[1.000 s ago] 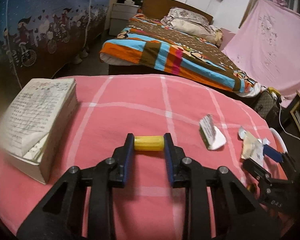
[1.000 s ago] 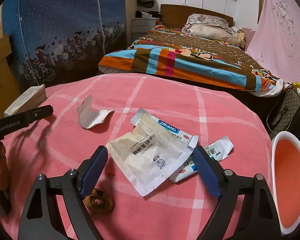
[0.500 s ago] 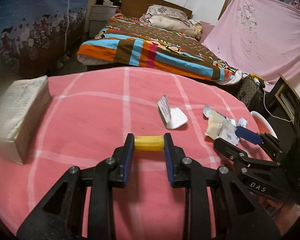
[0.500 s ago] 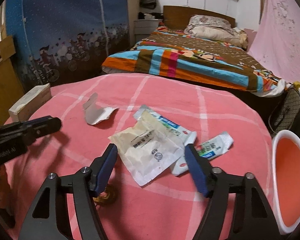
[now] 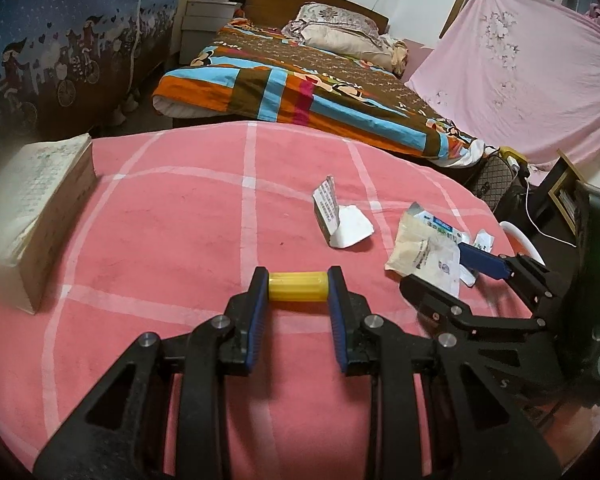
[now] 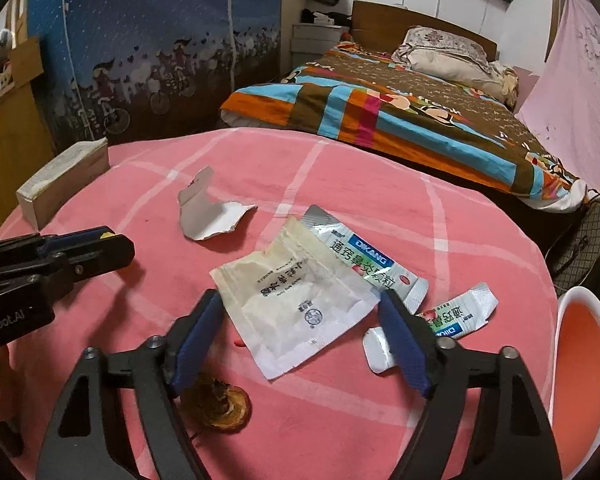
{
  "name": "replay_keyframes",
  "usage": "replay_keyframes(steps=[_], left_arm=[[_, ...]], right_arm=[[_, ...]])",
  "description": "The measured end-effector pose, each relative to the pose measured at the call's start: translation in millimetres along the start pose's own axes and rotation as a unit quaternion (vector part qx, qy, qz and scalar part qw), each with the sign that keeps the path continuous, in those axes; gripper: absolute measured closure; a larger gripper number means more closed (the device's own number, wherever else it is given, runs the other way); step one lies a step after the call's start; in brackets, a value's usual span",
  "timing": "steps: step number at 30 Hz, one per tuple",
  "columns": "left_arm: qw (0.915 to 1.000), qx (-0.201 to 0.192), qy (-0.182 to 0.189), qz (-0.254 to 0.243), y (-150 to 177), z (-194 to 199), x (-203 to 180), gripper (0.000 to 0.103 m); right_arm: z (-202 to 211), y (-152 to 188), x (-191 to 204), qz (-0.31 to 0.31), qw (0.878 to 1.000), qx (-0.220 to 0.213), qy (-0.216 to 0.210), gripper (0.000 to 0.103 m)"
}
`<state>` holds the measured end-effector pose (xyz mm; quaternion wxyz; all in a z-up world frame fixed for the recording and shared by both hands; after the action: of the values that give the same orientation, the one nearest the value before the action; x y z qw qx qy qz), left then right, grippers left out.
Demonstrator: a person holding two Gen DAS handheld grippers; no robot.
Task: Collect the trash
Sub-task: 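Grasp the white medicine sachet with the right gripper while the left holds the cap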
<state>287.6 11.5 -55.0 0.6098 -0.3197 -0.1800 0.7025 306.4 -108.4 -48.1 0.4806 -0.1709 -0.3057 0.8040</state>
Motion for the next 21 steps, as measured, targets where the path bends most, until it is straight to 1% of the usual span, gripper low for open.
replay_keyframes(steps=[3, 5, 7, 9, 10, 11, 14, 17, 21], left_arm=[[1.0000, -0.001, 0.003, 0.001, 2, 2, 0, 0.095], [1.0000, 0.001, 0.003, 0.002, 4, 2, 0, 0.095], [1.0000, 0.000, 0.004, 0.002, 5, 4, 0, 0.095], [1.0000, -0.006, 0.005, 0.002, 5, 6, -2, 0.095], [1.0000, -0.008, 0.005, 0.001, 5, 7, -2, 0.095], [0.9999, -0.012, 0.006, 0.000, 5, 8, -2, 0.095], [0.9996, -0.026, 0.005, -0.007, 4, 14, -5, 0.095], [0.9990, -0.041, 0.006, -0.014, 4, 20, -10, 0.095], [0.9988, -0.047, 0.010, -0.014, 5, 22, -15, 0.095]], right_arm=[[1, 3, 1, 0.001, 1.000, 0.001, -0.002, 0.048], [1, 4, 2, 0.003, 1.000, 0.003, -0.003, 0.053], [5, 5, 1, 0.000, 1.000, -0.004, -0.005, 0.059], [11, 5, -2, -0.006, 1.000, -0.017, -0.006, 0.074], [14, 5, -2, -0.008, 1.000, -0.023, -0.009, 0.077], [17, 5, -1, -0.008, 0.999, -0.030, -0.010, 0.083], [27, 3, -1, -0.008, 0.998, -0.056, -0.009, 0.089], [37, 1, -4, -0.017, 0.996, -0.085, -0.009, 0.091], [47, -1, -10, -0.034, 0.993, -0.110, -0.019, 0.094]])
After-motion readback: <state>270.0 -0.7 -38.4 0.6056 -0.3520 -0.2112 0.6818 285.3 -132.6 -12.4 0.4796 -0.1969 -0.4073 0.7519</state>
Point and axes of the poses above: each gripper's, at about its wrist camera, not at the fingertips, and z roughly against the way its jaws point, x to its left, y to its underside, the point moved 7 cm from there along -z, roughly the way its jaws point, and after that the axes turned 5 degrees about -y, right-handed, at the moved point
